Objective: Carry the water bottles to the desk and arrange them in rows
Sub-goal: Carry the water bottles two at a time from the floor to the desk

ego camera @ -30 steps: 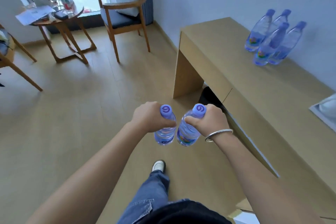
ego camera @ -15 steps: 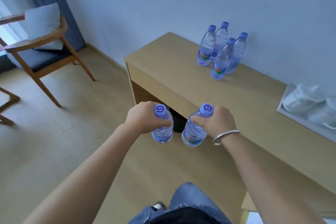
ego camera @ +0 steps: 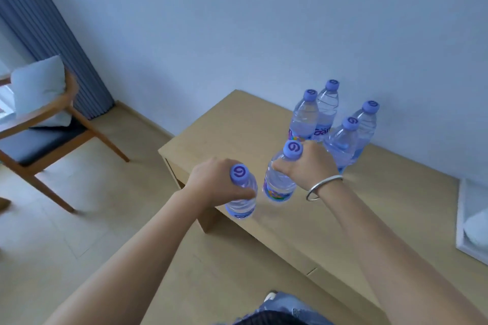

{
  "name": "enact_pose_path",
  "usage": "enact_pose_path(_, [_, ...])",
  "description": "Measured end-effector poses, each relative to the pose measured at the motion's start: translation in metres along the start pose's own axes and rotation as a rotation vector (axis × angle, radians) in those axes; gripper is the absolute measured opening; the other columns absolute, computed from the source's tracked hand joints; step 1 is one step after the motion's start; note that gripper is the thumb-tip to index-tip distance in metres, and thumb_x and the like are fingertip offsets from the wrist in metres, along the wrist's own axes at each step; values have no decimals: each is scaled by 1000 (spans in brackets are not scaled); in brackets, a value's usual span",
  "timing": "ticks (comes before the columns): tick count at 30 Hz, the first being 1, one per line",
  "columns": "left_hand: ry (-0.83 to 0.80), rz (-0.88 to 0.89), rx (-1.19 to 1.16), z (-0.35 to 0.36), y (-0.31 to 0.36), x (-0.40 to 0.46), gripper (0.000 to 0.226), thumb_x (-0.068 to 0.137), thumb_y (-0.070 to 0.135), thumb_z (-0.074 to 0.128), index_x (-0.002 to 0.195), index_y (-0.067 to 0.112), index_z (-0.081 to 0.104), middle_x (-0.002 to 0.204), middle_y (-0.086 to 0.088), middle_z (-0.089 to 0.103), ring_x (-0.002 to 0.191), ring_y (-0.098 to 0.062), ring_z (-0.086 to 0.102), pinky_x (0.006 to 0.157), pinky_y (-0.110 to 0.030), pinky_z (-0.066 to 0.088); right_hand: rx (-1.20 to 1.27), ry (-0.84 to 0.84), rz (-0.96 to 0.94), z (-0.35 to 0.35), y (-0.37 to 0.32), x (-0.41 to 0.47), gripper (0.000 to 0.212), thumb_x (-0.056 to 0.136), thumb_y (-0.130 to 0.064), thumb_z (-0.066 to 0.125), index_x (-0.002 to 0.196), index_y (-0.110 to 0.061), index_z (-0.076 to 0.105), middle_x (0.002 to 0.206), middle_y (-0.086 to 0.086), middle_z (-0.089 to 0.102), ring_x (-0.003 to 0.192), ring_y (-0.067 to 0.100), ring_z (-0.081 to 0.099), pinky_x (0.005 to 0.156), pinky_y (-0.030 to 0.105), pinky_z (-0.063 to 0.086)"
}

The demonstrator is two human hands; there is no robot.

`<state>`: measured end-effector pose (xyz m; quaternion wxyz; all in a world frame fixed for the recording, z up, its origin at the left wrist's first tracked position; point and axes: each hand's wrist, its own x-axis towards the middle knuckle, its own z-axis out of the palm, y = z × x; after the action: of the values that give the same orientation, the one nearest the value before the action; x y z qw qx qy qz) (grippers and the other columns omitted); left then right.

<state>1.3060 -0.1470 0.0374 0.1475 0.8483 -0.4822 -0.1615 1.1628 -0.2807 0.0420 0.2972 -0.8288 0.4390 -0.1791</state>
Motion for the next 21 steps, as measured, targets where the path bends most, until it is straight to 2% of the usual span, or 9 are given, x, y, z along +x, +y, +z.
enact_pose_path(2, [26,5,-6,-7,-4,26,44,55,56,65,87,26,62,79,6,66,76,-17,61,63,-31,50,-14,-12,-1,-1,-7,35,45,66,-37,68,52,-15,31,51,0,32,50,21,35,45,28,25])
enact_pose_path(7, [15,23,-34,-16,-13,80,49,51,59,62,89,28,60,81,6,66,77,-16,61,62,-29,49,-65,20,-2,3,-25,119,38,69,-41,66,62,-11,43,53,-2,39,47,15,40,42,26,25])
enact_pose_path(9, [-17,50,-44,-21,-15,107,48,52,57,63,89,27,60,80,6,66,76,-16,60,62,-30,49,-68,64,7,8,-33,153,38,67,-40,67,59,-13,41,53,-3,40,45,13,39,38,24,26])
enact_pose_path(12, [-78,102,-55,-28,-18,147,40,58,52,68,90,30,62,82,8,66,78,-15,60,65,-28,49,-102,84,38,13,-41,200,40,65,-38,69,56,-16,36,55,-3,40,50,16,39,43,24,26])
enact_pose_path(17, [-185,263,-3,-47,-24,218,38,62,49,67,91,27,59,81,6,65,74,-15,56,56,-23,42,-65,161,252,18,-40,257,37,68,-30,65,56,-16,34,55,-1,39,50,19,39,44,24,27])
enact_pose_path(21, [-290,379,-2,-52,-17,271,35,62,48,70,89,28,60,88,5,66,83,-17,60,67,-30,50,-47,229,421,19,-29,279,35,68,-30,64,57,-16,34,54,1,40,52,24,43,47,25,30])
